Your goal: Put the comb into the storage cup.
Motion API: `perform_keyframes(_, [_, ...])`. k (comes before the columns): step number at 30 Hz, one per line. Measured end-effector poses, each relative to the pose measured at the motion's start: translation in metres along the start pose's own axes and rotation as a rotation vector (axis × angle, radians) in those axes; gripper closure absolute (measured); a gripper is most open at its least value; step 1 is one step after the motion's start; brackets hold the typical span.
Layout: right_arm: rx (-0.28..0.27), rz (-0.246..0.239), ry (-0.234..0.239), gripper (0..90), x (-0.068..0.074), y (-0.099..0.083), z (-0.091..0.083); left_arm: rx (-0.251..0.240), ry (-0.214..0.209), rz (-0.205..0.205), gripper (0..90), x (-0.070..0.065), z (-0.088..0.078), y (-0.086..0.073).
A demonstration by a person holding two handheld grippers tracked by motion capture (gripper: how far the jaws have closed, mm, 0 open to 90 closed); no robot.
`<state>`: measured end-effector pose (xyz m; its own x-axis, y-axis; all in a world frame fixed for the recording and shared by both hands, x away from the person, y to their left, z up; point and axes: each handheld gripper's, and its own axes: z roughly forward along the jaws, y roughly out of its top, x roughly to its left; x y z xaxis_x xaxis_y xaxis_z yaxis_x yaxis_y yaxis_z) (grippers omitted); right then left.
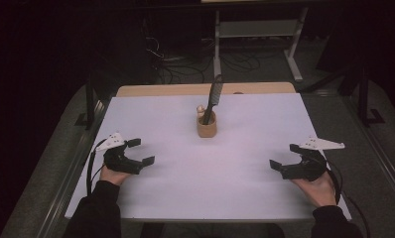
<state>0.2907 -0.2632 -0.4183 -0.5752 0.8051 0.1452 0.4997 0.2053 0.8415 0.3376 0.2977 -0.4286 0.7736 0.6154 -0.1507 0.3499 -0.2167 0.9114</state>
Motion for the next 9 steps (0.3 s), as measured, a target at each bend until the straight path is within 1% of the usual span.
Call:
perform_keyframes(4, [0.023, -0.003, -0.010, 0.0, -0.0020, -0.0058, -0.0014, -0.003, 0.005, -0.001, 0.0, 0.0031, -0.0012, -0.0007])
perform_keyframes(9, [0.034, -0.009, -0.006, 0.0, -0.0036, -0.0079, -0.0016, -0.047, 0.049, 0.004, 0.0, 0.0053, -0.0043, 0.0009])
